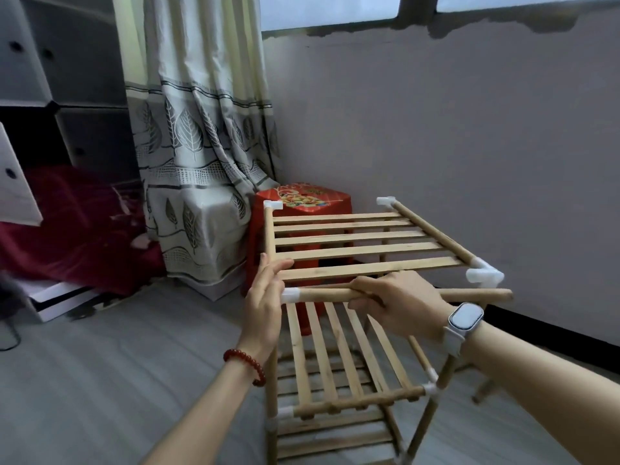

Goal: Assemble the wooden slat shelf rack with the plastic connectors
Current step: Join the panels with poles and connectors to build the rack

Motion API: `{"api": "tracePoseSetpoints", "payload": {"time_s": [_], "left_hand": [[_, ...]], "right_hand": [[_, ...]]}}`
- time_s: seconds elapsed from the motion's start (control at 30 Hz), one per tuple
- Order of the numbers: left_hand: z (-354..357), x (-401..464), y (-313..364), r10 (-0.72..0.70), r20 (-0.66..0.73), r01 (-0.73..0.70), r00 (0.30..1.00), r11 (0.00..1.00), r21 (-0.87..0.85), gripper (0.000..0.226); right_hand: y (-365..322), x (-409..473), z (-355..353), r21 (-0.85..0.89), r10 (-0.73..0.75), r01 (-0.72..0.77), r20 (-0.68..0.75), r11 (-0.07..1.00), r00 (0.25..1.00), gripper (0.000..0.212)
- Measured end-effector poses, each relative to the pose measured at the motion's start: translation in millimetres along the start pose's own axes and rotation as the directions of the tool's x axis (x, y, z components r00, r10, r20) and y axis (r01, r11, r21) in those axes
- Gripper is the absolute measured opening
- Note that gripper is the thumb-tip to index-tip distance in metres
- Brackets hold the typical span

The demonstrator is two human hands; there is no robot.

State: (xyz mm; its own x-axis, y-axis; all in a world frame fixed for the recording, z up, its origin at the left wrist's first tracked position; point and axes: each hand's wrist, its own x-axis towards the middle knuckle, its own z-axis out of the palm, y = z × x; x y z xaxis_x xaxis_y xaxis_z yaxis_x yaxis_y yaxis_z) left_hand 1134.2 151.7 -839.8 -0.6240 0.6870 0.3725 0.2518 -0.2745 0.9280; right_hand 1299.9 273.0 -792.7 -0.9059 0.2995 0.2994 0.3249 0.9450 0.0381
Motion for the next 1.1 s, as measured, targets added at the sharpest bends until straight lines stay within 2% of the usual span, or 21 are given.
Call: {"api": "tracePoseSetpoints", "payload": {"time_s": [0.07,0.13,0.23,0.3,0.37,0.47,0.5,0.57,0.6,0.63,0.67,0.7,0.73,0.77,0.8,0.87,0.9,0.93,1.0,1.03,1.1], "left_hand": [[-2.0,-0.3,-2.2,0.011,0.032,-0.011,0.999,1.0,-0.021,0.033],[-7.2,2.2,-4.4,0.015,0.047,-0.015,0.999,1.0,-0.009,0.04],[-16.7,11.4,-8.4,0.022,0.039,-0.023,0.999,0.999,0.027,0.04],[-19.9,16.6,-9.4,0.034,0.01,-0.035,0.999,0.996,0.079,0.035],[-21.7,21.8,-9.3,0.034,-0.021,-0.03,0.999,0.987,0.158,0.038],[-27.1,23.0,-6.0,0.047,-0.01,-0.042,0.999,0.948,0.316,0.035],[-30.6,22.6,-5.4,0.063,-0.007,-0.054,0.998,0.904,0.423,0.032],[-30.8,20.2,-1.8,0.124,-0.01,-0.085,0.992,0.738,0.669,0.027],[-27.8,17.7,2.1,0.186,-0.001,-0.122,0.982,0.648,0.752,0.026],[-19.0,15.3,7.7,0.269,0.03,-0.187,0.963,0.581,0.793,0.025],[-7.5,12.0,13.8,0.342,0.086,-0.27,0.936,0.537,0.799,0.027],[11.0,8.3,18.9,0.385,0.172,-0.364,0.906,0.506,0.782,0.032],[31.7,3.5,23.3,0.389,0.27,-0.444,0.881,0.479,0.757,0.037],[52.8,-2.0,24.3,0.36,0.357,-0.496,0.862,0.46,0.736,0.041],[74.6,-7.8,24.7,0.301,0.431,-0.526,0.85,0.444,0.726,0.044],[100.8,-12.1,18.3,0.261,0.517,-0.579,0.815,0.334,0.744,0.045],[107.1,-11.3,14.3,0.272,0.546,-0.608,0.792,0.281,0.742,0.043],[107.7,-8.9,10.5,0.269,0.575,-0.633,0.772,0.253,0.732,0.042],[101.0,-2.8,2.5,0.31,0.589,-0.657,0.746,0.199,0.727,0.041],[96.4,-0.9,1.3,0.331,0.591,-0.664,0.736,0.182,0.725,0.041],[88.1,-0.7,2.2,0.36,0.593,-0.675,0.72,0.167,0.719,0.039]], "right_hand": [[-0.5,9.9,-5.4,0.232,0.025,-0.059,0.148,0.971,0.989,0.015],[0.4,22.9,-3.5,0.436,0.022,-0.162,0.308,0.885,0.951,0.009],[-1.0,38.7,-4.3,0.598,0.002,-0.369,0.523,0.712,0.853,0.017],[-4.3,44.1,-4.0,0.619,0.003,-0.442,0.579,0.649,0.816,0.02],[-12.3,45.9,-0.2,0.574,0.05,-0.39,0.518,0.72,0.854,0.023],[-21.4,36.7,3.6,0.496,0.038,-0.194,0.306,0.846,0.951,0.019],[-19.2,31.1,3.6,0.483,0.039,-0.157,0.246,0.861,0.968,0.018],[-3.6,13.8,-0.5,0.467,0.145,-0.153,0.052,0.871,0.988,0.02],[9.1,4.5,-3.8,0.44,0.233,-0.167,-0.1,0.882,0.967,0.019],[25.4,-5.7,-7.9,0.403,0.315,-0.194,-0.257,0.894,0.914,0.018],[41.6,-13.8,-10.6,0.374,0.39,-0.247,-0.376,0.894,0.841,0.018],[59.8,-23.3,-14.1,0.36,0.481,-0.345,-0.421,0.867,0.769,0.02],[78.4,-30.2,-15.8,0.375,0.591,-0.466,-0.374,0.801,0.715,0.025],[93.4,-35.3,-17.0,0.425,0.708,-0.586,-0.23,0.69,0.668,0.033],[106.5,-41.8,-17.1,0.495,0.788,-0.678,-0.023,0.544,0.616,0.04],[114.1,-49.1,-13.9,0.676,0.752,-0.697,0.325,0.24,0.574,0.04],[114.2,-53.3,-11.3,0.716,0.728,-0.675,0.367,0.177,0.58,0.036],[110.7,-56.1,-10.2,0.728,0.726,-0.655,0.338,0.201,0.599,0.031],[103.6,-62.5,-7.0,0.702,0.749,-0.615,0.177,0.358,0.638,0.025],[97.7,-65.7,-6.5,0.724,0.729,-0.559,0.114,0.404,0.675,0.027],[86.7,-72.3,-6.6,0.801,0.644,-0.434,0.08,0.413,0.761,0.037]]}}
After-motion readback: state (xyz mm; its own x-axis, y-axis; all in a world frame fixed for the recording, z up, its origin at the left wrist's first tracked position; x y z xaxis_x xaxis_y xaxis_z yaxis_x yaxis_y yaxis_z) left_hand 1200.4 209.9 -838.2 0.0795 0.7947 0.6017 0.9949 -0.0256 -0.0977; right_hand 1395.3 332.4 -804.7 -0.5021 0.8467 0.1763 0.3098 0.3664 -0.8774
